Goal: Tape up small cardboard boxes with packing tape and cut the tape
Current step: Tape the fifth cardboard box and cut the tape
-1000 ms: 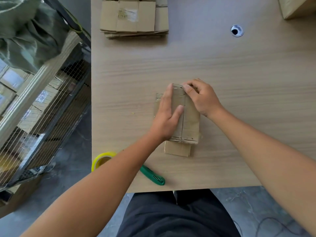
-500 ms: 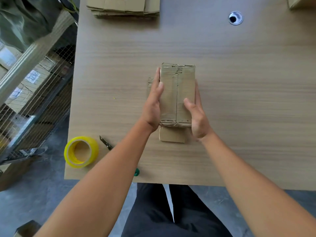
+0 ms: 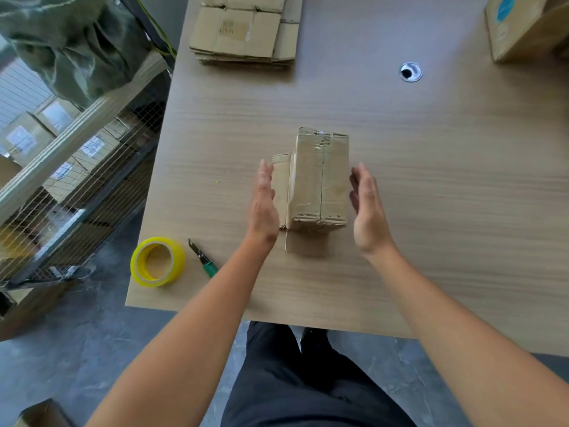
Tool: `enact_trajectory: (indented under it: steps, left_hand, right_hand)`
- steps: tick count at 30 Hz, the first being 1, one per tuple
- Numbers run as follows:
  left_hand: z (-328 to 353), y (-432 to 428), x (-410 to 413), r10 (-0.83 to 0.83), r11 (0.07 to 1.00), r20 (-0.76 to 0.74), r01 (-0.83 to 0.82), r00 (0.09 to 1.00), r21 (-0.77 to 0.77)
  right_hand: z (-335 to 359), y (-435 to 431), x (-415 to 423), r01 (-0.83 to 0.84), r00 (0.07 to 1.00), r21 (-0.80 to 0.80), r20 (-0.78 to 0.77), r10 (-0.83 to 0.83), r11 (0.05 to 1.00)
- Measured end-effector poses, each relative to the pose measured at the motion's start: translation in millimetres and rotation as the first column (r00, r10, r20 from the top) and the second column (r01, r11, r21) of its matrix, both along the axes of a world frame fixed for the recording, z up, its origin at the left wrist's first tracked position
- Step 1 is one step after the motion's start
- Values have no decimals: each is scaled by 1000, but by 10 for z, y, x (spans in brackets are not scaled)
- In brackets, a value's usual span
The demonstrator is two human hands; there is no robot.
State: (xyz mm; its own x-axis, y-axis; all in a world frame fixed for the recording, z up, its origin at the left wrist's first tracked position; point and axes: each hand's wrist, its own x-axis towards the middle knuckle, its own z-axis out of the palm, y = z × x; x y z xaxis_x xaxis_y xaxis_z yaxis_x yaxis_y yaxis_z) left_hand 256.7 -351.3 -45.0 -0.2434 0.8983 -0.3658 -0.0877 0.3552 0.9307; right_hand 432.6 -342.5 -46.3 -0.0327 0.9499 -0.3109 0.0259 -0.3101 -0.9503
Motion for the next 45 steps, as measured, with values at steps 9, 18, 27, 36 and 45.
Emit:
enact_trajectory:
  steps: [9, 18, 27, 36, 45]
  left_hand:
    - [-23, -60, 293, 18, 990, -17, -16, 1000, 141]
    - [-29, 17, 252, -19, 997, -143, 28, 990, 65]
    - [466, 23, 159, -26, 992, 65, 18, 998, 127]
    - [875, -286, 31, 14, 975, 270, -73, 963, 209]
    - [517, -848, 255, 102, 995, 110, -99, 989, -27]
  right_hand:
    - [-82, -93, -373, 0, 993, 110, -119, 13, 994]
    - [-120, 33, -435, 168, 967, -92, -180, -182, 981]
    - [372, 91, -332, 119, 990, -9, -78, -120, 993]
    - [1164, 55, 153, -118, 974, -9, -193, 114, 993]
    - [679, -526, 152, -191, 980, 58, 67, 187, 980]
